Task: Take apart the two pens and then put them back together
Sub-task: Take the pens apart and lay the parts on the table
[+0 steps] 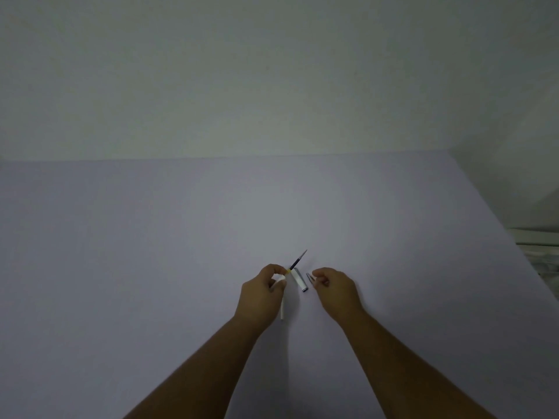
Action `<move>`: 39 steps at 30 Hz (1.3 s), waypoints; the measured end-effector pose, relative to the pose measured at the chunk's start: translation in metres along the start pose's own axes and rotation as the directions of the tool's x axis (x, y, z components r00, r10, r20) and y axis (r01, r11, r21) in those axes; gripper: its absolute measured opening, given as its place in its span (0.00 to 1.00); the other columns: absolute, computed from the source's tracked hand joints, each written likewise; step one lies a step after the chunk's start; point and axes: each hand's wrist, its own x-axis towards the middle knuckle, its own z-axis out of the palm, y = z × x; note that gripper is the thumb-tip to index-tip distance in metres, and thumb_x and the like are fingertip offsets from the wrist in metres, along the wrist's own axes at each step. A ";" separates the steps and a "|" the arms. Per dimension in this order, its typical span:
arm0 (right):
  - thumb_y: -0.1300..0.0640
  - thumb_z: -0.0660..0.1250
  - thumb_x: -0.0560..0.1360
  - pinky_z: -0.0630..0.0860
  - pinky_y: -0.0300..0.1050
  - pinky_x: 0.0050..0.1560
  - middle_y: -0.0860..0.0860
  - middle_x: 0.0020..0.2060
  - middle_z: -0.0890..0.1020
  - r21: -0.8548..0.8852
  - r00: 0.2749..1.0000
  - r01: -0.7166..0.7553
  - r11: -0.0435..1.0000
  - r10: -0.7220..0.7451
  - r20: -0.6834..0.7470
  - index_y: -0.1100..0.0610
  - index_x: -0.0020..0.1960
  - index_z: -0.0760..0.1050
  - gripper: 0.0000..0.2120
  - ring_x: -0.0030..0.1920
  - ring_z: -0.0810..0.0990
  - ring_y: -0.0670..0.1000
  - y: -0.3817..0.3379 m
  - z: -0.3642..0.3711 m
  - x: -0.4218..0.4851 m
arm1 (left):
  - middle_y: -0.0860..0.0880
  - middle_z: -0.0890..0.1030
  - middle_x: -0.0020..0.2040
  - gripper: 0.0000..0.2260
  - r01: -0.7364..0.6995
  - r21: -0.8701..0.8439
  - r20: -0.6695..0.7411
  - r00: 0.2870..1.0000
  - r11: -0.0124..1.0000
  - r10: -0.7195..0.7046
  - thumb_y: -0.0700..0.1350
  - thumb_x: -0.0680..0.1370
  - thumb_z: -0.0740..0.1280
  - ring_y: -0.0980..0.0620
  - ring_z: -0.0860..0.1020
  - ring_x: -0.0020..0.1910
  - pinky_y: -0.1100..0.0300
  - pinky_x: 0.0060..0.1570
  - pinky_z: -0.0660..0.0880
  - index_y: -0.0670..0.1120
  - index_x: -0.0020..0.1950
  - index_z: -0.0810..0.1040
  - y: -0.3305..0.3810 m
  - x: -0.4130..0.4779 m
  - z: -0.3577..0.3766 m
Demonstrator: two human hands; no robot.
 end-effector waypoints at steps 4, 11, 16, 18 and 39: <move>0.62 0.62 0.76 0.72 0.45 0.61 0.58 0.56 0.82 0.023 1.000 -0.012 1.000 0.012 0.007 0.61 0.57 0.78 0.12 0.58 0.78 0.55 0.002 -0.001 0.001 | 0.52 0.75 0.32 0.07 0.001 0.006 -0.007 1.000 1.000 -0.001 0.43 0.77 0.63 0.57 0.70 0.27 0.77 0.25 0.66 0.55 0.48 0.77 0.000 0.001 0.002; 0.62 0.61 0.76 0.70 0.40 0.57 0.57 0.56 0.82 0.080 0.999 -0.037 0.996 0.038 -0.003 0.60 0.58 0.78 0.13 0.56 0.79 0.54 0.006 -0.003 0.003 | 0.52 0.75 0.32 0.06 0.004 0.010 -0.008 1.000 1.000 -0.004 0.43 0.77 0.62 0.57 0.70 0.27 0.78 0.24 0.66 0.53 0.50 0.77 0.003 0.001 0.005; 0.59 0.65 0.74 0.74 0.44 0.52 0.52 0.44 0.83 0.264 0.996 -0.036 0.964 0.056 -0.068 0.57 0.48 0.81 0.07 0.47 0.79 0.52 -0.002 -0.007 0.002 | 0.49 0.76 0.36 0.07 0.009 -0.004 0.007 1.000 1.000 -0.008 0.43 0.78 0.61 0.56 0.71 0.29 0.76 0.23 0.68 0.54 0.48 0.76 0.007 0.002 0.008; 0.57 0.67 0.73 0.76 0.44 0.48 0.47 0.38 0.82 0.430 0.995 -0.052 0.901 0.082 -0.053 0.51 0.39 0.80 0.06 0.43 0.79 0.50 -0.011 -0.008 0.000 | 0.48 0.77 0.36 0.07 -0.002 -0.002 0.011 1.000 1.000 0.002 0.43 0.78 0.61 0.56 0.72 0.29 0.76 0.23 0.69 0.55 0.47 0.76 0.008 0.003 0.010; 0.55 0.65 0.75 0.67 0.41 0.36 0.48 0.22 0.69 -0.116 0.991 -0.136 0.984 0.136 -0.003 0.58 0.30 0.72 0.15 0.32 0.74 0.52 0.000 -0.012 0.009 | 0.54 0.76 0.41 0.09 0.105 0.046 -0.030 0.994 0.993 -0.104 0.41 0.76 0.62 0.63 0.73 0.35 0.74 0.29 0.64 0.49 0.54 0.77 0.003 0.005 0.006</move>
